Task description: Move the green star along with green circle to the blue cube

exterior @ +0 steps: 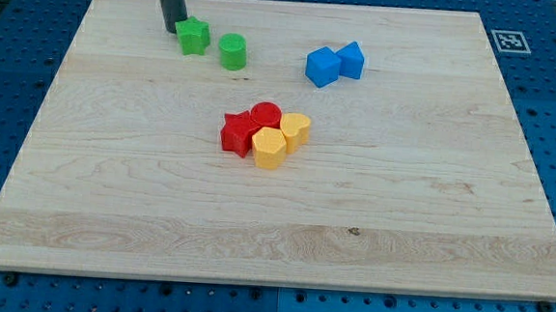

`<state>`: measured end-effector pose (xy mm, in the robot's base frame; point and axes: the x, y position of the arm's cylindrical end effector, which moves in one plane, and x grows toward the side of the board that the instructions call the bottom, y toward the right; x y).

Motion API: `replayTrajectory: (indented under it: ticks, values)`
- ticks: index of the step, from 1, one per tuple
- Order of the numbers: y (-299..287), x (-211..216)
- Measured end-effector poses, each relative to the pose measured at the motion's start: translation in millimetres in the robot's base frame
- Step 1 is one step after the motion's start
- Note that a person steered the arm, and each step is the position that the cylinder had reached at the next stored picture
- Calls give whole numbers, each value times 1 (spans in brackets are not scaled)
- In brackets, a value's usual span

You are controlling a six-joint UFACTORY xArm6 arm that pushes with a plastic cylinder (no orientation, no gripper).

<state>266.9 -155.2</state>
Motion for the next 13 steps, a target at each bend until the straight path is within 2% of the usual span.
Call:
replayTrajectory:
  ticks: [3,6,8,11,13]
  values:
    - [10,25]
    - [28,25]
    - [-12,27]
    - [4,38]
    - [37,51]
